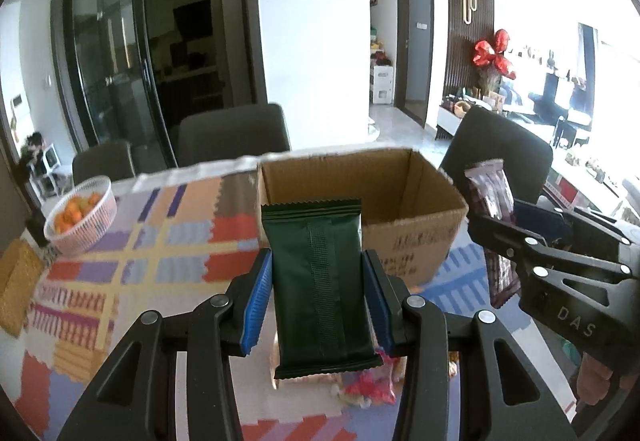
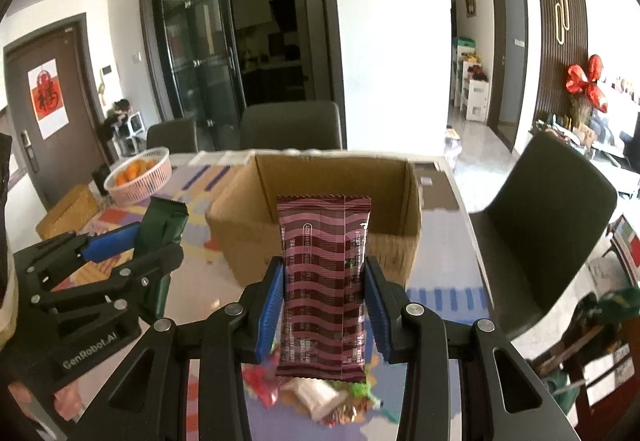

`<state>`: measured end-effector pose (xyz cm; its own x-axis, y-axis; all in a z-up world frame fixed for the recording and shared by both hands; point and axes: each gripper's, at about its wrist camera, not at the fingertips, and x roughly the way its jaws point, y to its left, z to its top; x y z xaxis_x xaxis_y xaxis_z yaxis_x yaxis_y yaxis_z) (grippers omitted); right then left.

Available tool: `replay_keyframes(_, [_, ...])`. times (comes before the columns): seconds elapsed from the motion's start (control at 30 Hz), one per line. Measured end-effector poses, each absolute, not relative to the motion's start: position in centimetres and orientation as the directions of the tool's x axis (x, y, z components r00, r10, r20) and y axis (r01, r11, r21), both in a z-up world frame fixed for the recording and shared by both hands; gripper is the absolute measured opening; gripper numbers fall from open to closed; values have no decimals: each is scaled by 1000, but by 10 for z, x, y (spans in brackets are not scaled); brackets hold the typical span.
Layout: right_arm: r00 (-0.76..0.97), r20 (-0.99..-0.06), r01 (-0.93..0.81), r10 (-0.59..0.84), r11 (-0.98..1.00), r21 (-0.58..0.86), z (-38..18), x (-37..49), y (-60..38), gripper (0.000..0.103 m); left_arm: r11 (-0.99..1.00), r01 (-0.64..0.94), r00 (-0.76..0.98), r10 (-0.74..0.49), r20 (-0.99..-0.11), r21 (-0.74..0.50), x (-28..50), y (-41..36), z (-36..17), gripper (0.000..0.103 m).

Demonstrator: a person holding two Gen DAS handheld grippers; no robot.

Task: Organize snacks
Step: 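Lift both packets over the cardboard box and open both grippers to drop them, then move both grippers back toward the remaining snack pile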

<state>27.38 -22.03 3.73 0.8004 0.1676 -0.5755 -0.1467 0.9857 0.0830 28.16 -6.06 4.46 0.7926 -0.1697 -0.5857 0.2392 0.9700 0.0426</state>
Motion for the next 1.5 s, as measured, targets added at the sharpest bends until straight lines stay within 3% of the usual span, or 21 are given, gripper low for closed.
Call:
replay_keyframes(0.5, [799, -578, -160, 166, 985, 62, 65, 337, -221, 40, 962, 267, 817, -193, -543, 60, 340, -66, 72, 44])
replay_keyframes(0.87, [759, -635, -162, 143, 986, 28, 54, 391, -220, 40, 944, 329, 741, -267, -616, -14, 402, -70, 53, 44])
replay_keyframes(1.13, [716, -688, -154, 117, 988, 8, 32, 414, -218, 40, 940, 340, 693, -230, -684, 28, 426, -81, 31, 45])
replay_keyframes(1.27, [711, -697, -140, 96, 990, -5, 26, 418, -220, 48, 946, 320, 711, -200, -674, 57, 421, -80, 30, 61])
replay_keyframes(1.5, [730, -679, -114, 77, 993, -9, 33, 396, -228, 50, 957, 289, 723, -197, -663, 31, 394, -65, 41, 65])
